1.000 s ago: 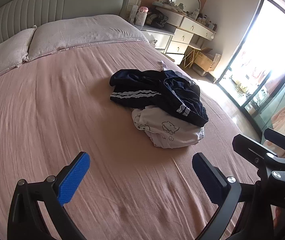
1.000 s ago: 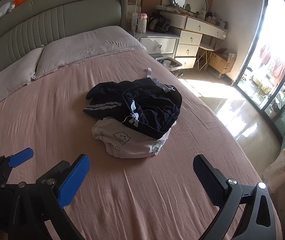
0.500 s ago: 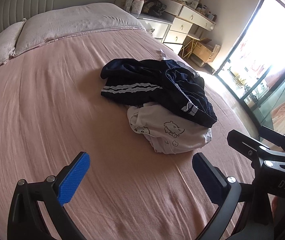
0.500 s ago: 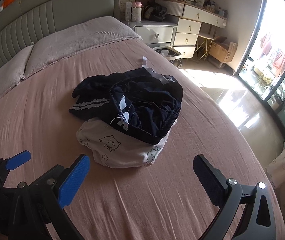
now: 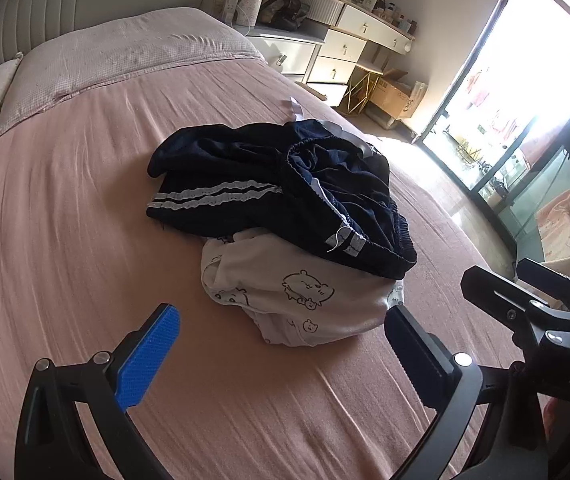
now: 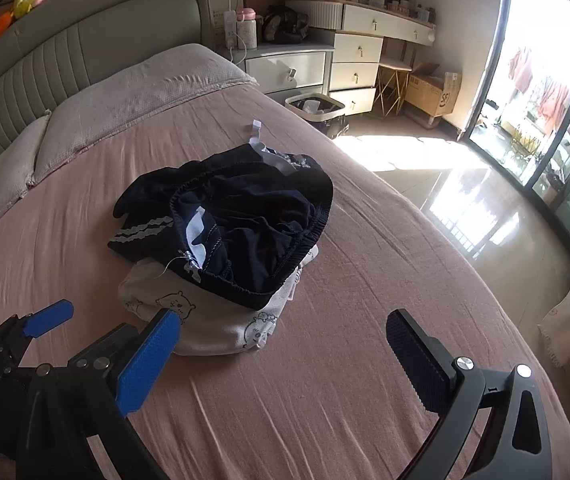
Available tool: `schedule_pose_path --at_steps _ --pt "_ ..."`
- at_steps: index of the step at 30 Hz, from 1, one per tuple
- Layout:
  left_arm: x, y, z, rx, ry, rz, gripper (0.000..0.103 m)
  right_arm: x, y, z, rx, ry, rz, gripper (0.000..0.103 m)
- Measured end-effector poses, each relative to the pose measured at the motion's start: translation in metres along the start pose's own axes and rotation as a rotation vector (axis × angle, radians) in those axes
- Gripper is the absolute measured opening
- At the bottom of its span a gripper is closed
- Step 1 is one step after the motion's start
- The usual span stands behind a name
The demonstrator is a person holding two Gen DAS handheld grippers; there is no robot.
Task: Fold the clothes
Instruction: 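Close the left tool on the waistband of the navy shorts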
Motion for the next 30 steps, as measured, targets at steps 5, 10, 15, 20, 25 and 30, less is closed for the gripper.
schedule_pose_path --at_steps 5,10,15,20,25,30 --pt "0.008 -0.017 -0.014 0.004 -0.023 0.068 0.103 -0.027 0.002 0.004 0.005 0.015 -0.034 0.103" --pt "0.005 -0.039 -0.026 -0.027 0.014 0.082 0.103 -0.046 0.001 -0.003 0.018 0.028 -0.074 0.103" --pt "-0.001 -0.059 -0.035 -0.078 0.040 0.058 0.103 -0.045 -0.006 -0.015 0.008 -0.004 -0.067 0.103" --pt "-0.003 -0.067 -0.050 -0.058 0.045 0.044 0.103 -0.042 -0.004 -0.014 -0.013 0.019 -0.015 0.103" --pt "0.007 -0.057 -0.074 0.006 0.050 0.131 0.103 -0.044 -0.006 -0.019 0.001 0.010 0.002 0.103" --pt "0.009 -0.045 -0.088 0.027 0.080 0.156 0.103 -0.047 -0.020 -0.027 -0.032 -0.022 -0.021 0.103"
Point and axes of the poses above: each gripper's, at about its wrist camera, not at the fingertips, and z roughly against the way its jaws point, x to its left, y to its underside, the point moved 6 cm from there along -z, roughly the way its jaws point, and after that the axes turned 15 degrees about -z, right-handed, at the moved point
